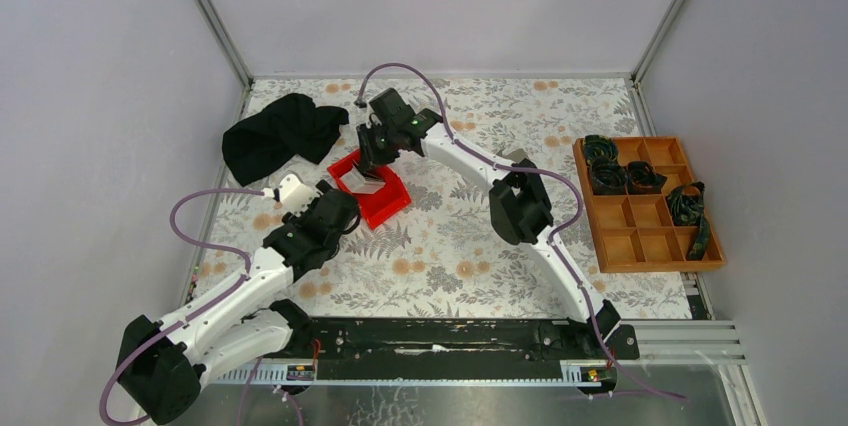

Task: Put the credit cards into the card holder
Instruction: Pick up the credit card from the center of the board.

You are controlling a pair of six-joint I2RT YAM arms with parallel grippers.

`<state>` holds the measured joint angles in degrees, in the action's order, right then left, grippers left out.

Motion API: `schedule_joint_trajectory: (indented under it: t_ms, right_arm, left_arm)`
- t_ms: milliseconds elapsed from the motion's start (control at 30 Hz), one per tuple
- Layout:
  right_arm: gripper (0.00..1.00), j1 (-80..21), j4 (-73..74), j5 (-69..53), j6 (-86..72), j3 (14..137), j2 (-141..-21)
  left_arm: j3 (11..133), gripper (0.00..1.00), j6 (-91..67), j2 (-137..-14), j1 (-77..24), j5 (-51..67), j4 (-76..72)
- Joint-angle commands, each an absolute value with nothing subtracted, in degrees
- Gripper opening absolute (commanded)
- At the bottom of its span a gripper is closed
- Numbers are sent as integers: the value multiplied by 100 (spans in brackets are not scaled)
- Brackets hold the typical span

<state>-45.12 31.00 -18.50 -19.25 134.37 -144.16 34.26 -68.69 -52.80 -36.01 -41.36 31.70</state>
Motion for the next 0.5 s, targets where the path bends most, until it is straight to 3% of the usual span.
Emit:
schedule_joint_trajectory:
  t_ms: [0,467]
  right_arm:
    - [28,-4430,3206,-1435,-1690,13458,-13922]
    - [27,-4534,3374,-788,-1216,13544,-13995]
  left_arm:
    - [3432,75,-6903,-5287,-3638,-4281,3085]
    - [3473,75,-6880,-5419,-3634,-4281,3006]
